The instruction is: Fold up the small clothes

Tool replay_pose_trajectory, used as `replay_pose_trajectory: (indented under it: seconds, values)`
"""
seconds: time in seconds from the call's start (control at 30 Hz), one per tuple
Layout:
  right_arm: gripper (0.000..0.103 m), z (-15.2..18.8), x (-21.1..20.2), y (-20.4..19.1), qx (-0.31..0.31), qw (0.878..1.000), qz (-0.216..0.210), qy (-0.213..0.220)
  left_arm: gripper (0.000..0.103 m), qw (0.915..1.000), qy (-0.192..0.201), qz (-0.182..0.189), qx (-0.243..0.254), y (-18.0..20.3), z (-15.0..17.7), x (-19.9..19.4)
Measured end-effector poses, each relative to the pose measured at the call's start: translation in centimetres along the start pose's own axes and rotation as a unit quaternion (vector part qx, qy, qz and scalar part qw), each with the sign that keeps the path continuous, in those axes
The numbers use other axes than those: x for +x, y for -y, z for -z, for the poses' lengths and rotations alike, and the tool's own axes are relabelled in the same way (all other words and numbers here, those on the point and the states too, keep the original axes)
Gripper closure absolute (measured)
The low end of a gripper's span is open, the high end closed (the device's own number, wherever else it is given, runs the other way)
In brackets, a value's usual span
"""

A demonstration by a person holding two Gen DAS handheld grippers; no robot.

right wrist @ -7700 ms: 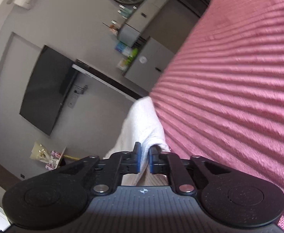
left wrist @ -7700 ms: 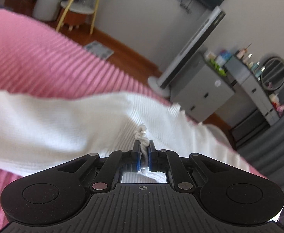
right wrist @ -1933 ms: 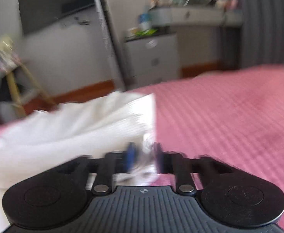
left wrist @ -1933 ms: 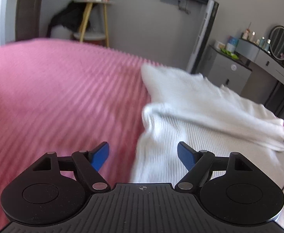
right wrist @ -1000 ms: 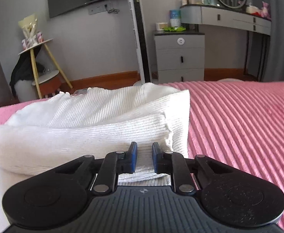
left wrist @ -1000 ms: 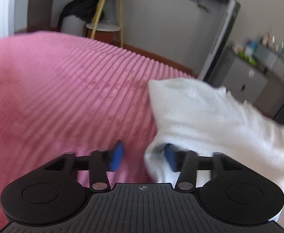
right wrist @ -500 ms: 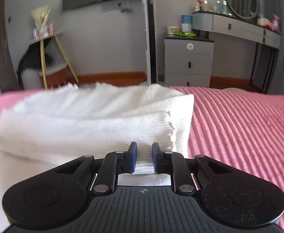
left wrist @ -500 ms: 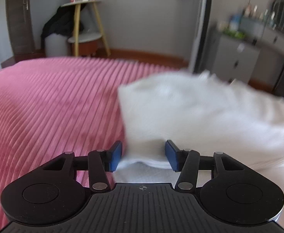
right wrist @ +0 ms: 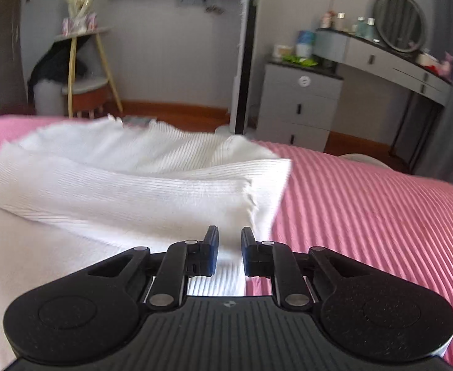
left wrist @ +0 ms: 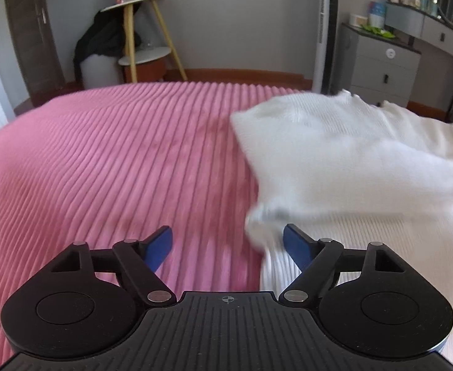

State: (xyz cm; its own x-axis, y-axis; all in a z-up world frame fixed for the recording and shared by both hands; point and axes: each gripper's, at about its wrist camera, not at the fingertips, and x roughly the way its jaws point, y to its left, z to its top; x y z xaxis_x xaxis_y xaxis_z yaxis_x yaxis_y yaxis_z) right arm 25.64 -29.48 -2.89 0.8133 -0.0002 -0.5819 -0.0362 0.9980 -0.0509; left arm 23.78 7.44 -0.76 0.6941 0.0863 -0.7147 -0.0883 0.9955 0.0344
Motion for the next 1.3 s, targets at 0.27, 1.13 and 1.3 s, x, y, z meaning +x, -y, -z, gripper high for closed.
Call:
replay_pose_trajectory:
  seconds: [0.27,1.13,1.3]
  values:
    - [0.075,5.2,-9.5,1.9,0.058,0.997,-0.044,-0.017,0.015,0.9977,-0.033,0.043,-0.040,-2.1,8.3,-7.4]
    - [0.088,14.3,-14.7,5.0,0.106,0.971,-0.140,-0.160,0.056,0.9869,-0.135,0.083,-0.031,-2.8,12.1,-10.6]
    - [0.087,14.4,-14.7,5.5,0.108,0.968,-0.160,-0.162,0.084,0.9826,-0.146,0.112,-0.022,-3.2,11.9,-11.1]
